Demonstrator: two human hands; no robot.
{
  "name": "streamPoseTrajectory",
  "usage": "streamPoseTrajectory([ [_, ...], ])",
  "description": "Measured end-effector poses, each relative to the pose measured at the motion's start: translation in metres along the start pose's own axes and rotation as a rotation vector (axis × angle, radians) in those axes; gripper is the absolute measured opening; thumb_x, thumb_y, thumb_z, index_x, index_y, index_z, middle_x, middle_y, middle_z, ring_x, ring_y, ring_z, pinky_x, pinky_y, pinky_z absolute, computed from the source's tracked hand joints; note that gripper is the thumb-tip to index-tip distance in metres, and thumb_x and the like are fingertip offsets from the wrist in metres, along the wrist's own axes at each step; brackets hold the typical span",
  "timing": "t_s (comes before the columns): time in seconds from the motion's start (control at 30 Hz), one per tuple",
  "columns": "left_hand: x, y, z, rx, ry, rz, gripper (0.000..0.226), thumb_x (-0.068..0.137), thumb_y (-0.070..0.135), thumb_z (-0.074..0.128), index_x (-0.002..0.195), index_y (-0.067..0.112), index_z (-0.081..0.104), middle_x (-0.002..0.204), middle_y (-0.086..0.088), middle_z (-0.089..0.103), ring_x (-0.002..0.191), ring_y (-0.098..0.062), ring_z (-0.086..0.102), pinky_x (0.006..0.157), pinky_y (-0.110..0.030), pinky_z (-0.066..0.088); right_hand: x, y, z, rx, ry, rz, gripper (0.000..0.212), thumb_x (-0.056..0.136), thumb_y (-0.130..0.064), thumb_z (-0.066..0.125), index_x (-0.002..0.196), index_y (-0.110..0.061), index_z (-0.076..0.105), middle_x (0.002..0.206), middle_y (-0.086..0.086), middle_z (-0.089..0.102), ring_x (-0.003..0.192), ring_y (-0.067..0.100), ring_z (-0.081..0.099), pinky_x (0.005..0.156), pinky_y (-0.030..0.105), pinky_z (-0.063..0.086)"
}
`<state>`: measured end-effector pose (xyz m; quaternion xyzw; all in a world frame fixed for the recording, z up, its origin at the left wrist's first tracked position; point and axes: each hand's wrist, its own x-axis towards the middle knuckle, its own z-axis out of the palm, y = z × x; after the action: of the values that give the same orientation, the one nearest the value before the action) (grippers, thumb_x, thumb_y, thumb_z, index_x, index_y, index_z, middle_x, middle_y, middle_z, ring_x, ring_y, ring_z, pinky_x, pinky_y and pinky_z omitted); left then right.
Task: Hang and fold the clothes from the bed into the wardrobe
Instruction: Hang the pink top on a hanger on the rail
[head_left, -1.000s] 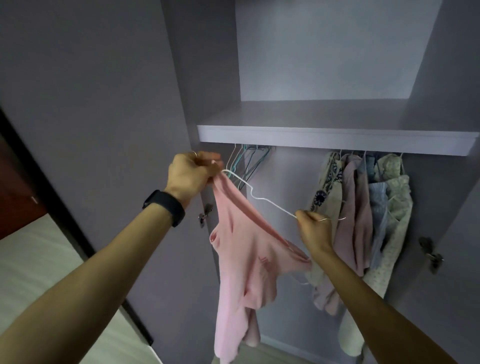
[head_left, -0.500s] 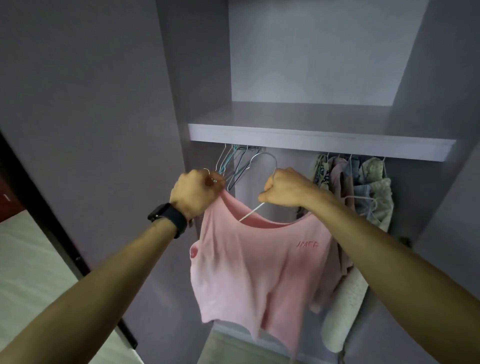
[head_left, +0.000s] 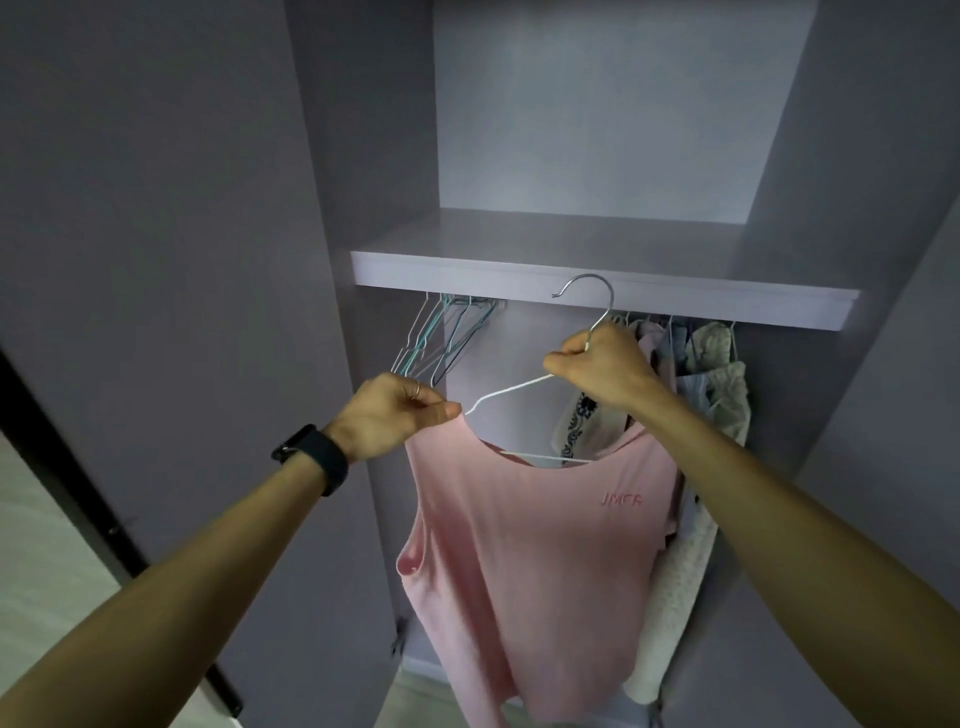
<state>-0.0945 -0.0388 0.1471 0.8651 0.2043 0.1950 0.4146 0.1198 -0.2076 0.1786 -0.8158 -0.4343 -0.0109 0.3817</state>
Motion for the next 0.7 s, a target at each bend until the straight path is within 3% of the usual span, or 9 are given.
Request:
streamPoseTrajectory([
  [0.13, 0.001, 0.004, 0.005, -0.104, 0.092, -0.002, 0.014, 0.085, 0.034, 0.078, 0.086, 0.021, 0.082, 0.067, 0.020, 0.069, 0.051, 0.012, 0.055, 0.043, -0.003, 0.037, 0.000, 0.004, -0.007, 0.013, -0.114, 0.051, 0.040, 0.074, -0.023, 0.068, 0.044, -0.016, 0.043, 0.044, -0.006, 0.025, 0.045, 0.009, 0.024, 0.052, 0.027, 0.024],
  [0.17, 0.001, 0.006, 0.009, -0.116, 0.087, -0.017, 0.012, 0.084, 0.034, 0.079, 0.083, 0.023, 0.081, 0.068, 0.020, 0.070, 0.055, 0.011, 0.058, 0.050, -0.003, 0.041, -0.002, 0.005, -0.005, -0.032, -0.164, 0.052, 0.040, 0.075, -0.023, 0.068, 0.043, -0.016, 0.044, 0.043, -0.008, 0.026, 0.043, 0.008, 0.025, 0.050, 0.026, 0.024],
  [0.23, 0.002, 0.007, 0.015, -0.157, 0.047, -0.017, 0.010, 0.083, 0.033, 0.080, 0.085, 0.024, 0.082, 0.083, 0.017, 0.075, 0.081, 0.006, 0.068, 0.079, -0.015, 0.051, -0.007, 0.002, 0.004, -0.103, -0.229, 0.025, 0.037, 0.075, -0.023, 0.068, 0.043, -0.016, 0.051, 0.038, -0.008, 0.031, 0.039, 0.007, 0.032, 0.045, 0.021, 0.029],
  [0.3, 0.004, 0.012, 0.019, -0.181, -0.035, -0.010, 0.017, 0.083, 0.030, 0.081, 0.098, 0.023, 0.081, 0.098, 0.012, 0.077, 0.098, -0.002, 0.069, 0.096, -0.022, 0.049, -0.011, 0.000, 0.014, -0.063, -0.164, 0.018, 0.034, 0.075, -0.025, 0.065, 0.043, -0.023, 0.055, 0.036, -0.007, 0.033, 0.038, 0.006, 0.037, 0.040, 0.013, 0.027],
  [0.4, 0.007, 0.021, 0.017, 0.044, -0.089, -0.022, 0.027, 0.083, 0.043, 0.078, 0.108, 0.033, 0.076, 0.100, 0.020, 0.074, 0.096, 0.004, 0.066, 0.090, -0.015, 0.046, -0.008, -0.002, 0.021, -0.049, -0.044, -0.002, 0.031, 0.074, -0.028, 0.062, 0.046, -0.022, 0.053, 0.038, -0.004, 0.031, 0.041, 0.010, 0.034, 0.040, 0.016, 0.028],
  [0.5, 0.011, 0.037, 0.023, 0.244, -0.126, 0.082, 0.022, 0.087, 0.042, 0.073, 0.106, 0.032, 0.075, 0.096, 0.016, 0.074, 0.094, -0.001, 0.067, 0.089, -0.020, 0.050, -0.005, -0.012, 0.022, -0.086, -0.068, -0.052, 0.036, 0.080, -0.032, 0.063, 0.048, -0.018, 0.056, 0.039, -0.006, 0.042, 0.044, 0.007, 0.044, 0.043, 0.016, 0.031],
  [0.6, 0.013, 0.050, 0.035, 0.098, -0.150, 0.135, 0.021, 0.097, 0.034, 0.064, 0.097, 0.016, 0.075, 0.079, 0.003, 0.074, 0.071, -0.014, 0.070, 0.076, -0.026, 0.056, -0.008, -0.021, 0.013, 0.005, -0.115, -0.129, 0.040, 0.086, -0.049, 0.064, 0.058, -0.020, 0.067, 0.048, -0.012, 0.056, 0.051, 0.002, 0.055, 0.052, 0.011, 0.036],
  [0.63, 0.013, 0.050, 0.036, 0.029, -0.124, 0.148, 0.020, 0.099, 0.028, 0.063, 0.096, 0.013, 0.075, 0.074, -0.001, 0.073, 0.063, -0.016, 0.067, 0.069, -0.025, 0.055, -0.010, -0.017, 0.005, 0.085, -0.118, -0.135, 0.038, 0.085, -0.055, 0.063, 0.066, -0.022, 0.070, 0.058, -0.013, 0.064, 0.059, 0.002, 0.060, 0.062, 0.015, 0.043],
  [0.7, 0.011, 0.044, 0.030, -0.034, -0.066, 0.183, 0.016, 0.099, 0.017, 0.061, 0.094, 0.011, 0.075, 0.071, -0.001, 0.070, 0.053, -0.008, 0.060, 0.061, -0.019, 0.049, -0.018, 0.005, -0.016, 0.176, -0.126, -0.114, 0.036, 0.085, -0.061, 0.061, 0.088, -0.028, 0.075, 0.081, -0.016, 0.072, 0.081, 0.002, 0.067, 0.076, 0.023, 0.048],
])
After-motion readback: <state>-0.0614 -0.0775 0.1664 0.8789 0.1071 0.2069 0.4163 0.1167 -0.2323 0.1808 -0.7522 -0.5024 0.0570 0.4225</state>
